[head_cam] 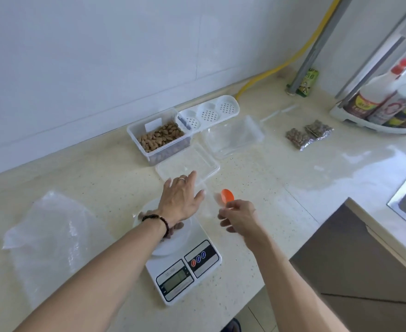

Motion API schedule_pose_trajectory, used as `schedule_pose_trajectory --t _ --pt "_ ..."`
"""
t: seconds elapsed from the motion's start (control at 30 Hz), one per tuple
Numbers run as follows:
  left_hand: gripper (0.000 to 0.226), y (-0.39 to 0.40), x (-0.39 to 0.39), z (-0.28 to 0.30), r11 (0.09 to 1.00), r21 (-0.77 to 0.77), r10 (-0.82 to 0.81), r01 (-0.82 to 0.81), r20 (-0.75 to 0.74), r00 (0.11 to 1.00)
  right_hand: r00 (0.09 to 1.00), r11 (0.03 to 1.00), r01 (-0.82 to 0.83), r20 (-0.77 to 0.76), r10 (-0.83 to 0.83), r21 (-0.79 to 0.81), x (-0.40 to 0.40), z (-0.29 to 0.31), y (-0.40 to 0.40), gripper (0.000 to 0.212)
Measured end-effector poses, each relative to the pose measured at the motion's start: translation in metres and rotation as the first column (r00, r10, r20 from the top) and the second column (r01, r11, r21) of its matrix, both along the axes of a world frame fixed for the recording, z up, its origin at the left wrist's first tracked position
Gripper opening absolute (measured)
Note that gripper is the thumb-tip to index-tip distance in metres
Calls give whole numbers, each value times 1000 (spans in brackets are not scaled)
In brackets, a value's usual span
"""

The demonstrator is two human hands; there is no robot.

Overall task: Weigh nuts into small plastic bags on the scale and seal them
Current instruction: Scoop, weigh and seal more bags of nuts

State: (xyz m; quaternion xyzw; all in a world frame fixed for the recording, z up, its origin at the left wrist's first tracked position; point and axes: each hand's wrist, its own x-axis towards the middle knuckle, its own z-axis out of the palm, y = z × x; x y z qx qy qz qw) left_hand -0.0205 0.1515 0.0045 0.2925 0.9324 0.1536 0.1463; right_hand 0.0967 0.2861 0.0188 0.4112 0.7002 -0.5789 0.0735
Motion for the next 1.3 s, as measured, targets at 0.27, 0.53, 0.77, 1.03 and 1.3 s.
schedule_pose_trajectory --t 0.27,0.53,0.77,1.03,1.3 --pt "22 -11 -26 39 887 387 154 -251 265 952 993 999 11 -116 -14 -31 -21 23 -9 11" --pt "21 -43 -19 102 661 637 151 -398 407 901 951 993 -42 -309 6 -111 -34 71 -20 23" --pt "19 -57 -10 139 492 726 155 -480 470 869 886 990 -96 -444 133 104 -40 120 -26 23" --pt "20 -62 -5 172 365 807 124 -465 453 883 824 958 -118 -512 242 262 -45 162 -33 26" --pt "15 -62 4 193 368 839 30 -401 420 907 770 943 -127 -570 288 306 -42 190 -34 15"
